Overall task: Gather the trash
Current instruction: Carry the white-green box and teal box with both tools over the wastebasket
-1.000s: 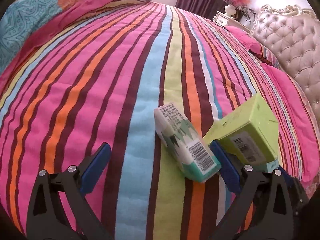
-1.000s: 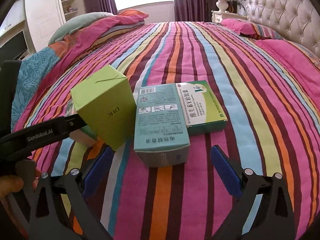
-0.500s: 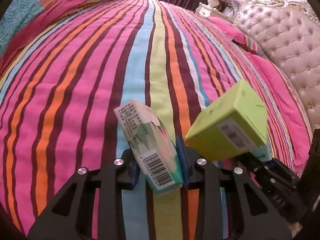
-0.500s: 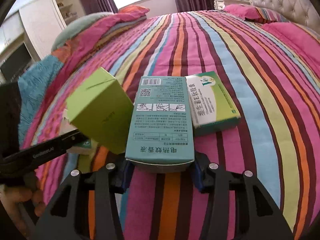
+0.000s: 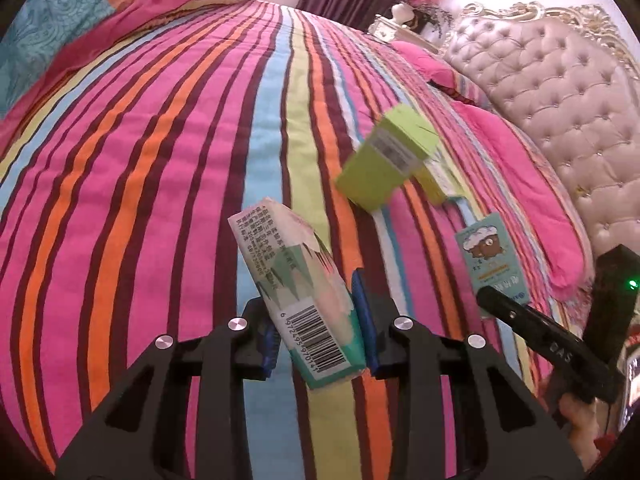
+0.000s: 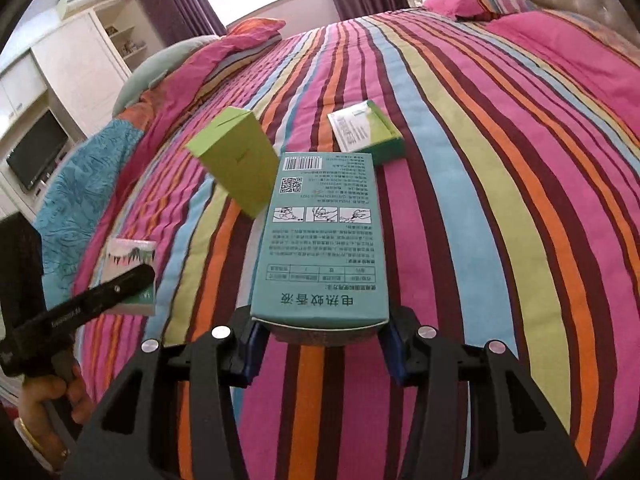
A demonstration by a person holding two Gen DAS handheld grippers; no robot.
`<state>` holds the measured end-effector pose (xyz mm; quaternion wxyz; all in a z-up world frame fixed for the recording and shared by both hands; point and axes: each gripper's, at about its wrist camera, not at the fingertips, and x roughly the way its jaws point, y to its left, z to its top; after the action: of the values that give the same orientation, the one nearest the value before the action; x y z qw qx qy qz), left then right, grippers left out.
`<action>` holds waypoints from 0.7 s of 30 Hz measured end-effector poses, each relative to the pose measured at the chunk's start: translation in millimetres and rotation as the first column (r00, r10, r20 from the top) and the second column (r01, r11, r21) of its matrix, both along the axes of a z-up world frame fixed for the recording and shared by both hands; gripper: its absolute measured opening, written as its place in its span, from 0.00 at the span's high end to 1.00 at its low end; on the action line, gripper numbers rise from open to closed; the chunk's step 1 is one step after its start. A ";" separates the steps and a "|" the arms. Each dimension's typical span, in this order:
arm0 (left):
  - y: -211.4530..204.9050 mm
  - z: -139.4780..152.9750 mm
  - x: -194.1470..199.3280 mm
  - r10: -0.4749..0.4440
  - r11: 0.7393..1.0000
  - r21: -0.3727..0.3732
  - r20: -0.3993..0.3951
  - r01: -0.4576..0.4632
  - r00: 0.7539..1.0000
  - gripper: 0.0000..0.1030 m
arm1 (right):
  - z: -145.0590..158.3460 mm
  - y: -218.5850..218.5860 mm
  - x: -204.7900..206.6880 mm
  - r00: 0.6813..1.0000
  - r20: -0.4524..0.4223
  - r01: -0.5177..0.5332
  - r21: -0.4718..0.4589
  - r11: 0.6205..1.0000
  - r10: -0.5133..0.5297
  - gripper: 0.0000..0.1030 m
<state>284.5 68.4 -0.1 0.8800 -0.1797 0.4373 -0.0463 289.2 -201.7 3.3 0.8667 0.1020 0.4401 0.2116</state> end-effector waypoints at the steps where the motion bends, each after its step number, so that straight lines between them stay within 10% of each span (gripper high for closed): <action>1: -1.0 1.3 -6.6 -0.004 1.000 -0.001 0.003 0.004 1.000 0.69 | 1.2 -2.1 -6.5 1.000 -0.001 -0.002 0.003 1.000 0.002 0.56; 21: -11.6 0.0 -148.4 -0.092 0.996 0.016 -0.004 0.092 0.996 0.69 | 8.9 -27.1 -136.5 0.998 0.013 -0.069 0.032 0.997 0.068 0.56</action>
<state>136.1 56.9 0.0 0.8777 -0.1523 0.4468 -0.0827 152.7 -228.8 12.3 0.8597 0.0995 0.4349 0.2488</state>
